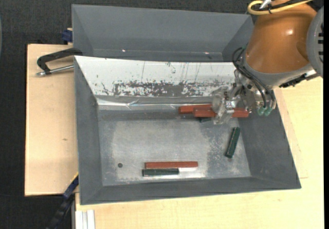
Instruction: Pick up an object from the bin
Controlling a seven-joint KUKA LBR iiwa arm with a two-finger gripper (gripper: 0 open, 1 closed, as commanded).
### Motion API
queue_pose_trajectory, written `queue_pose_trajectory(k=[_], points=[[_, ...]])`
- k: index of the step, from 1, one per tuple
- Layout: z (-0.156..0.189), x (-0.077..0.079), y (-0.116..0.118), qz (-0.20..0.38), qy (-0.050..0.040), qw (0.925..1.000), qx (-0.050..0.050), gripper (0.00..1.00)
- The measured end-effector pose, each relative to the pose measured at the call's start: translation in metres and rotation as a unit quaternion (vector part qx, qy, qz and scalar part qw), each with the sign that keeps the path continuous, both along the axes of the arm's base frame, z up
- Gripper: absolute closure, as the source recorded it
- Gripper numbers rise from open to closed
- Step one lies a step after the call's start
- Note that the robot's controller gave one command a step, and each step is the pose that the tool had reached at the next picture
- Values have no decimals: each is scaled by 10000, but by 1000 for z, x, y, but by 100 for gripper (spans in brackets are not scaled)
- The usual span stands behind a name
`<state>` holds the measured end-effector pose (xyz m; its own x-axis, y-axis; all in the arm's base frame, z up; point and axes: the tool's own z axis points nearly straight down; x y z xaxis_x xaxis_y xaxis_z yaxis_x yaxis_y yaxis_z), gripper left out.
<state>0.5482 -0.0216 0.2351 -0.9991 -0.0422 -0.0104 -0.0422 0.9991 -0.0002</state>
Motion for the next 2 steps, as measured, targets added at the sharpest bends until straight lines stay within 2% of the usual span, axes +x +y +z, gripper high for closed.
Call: queue_pose_trajectory(k=[1,2], points=[[-2,-1,0,1,25,10000,1,100],[-22,0,-20,405,11,9992,7,100]])
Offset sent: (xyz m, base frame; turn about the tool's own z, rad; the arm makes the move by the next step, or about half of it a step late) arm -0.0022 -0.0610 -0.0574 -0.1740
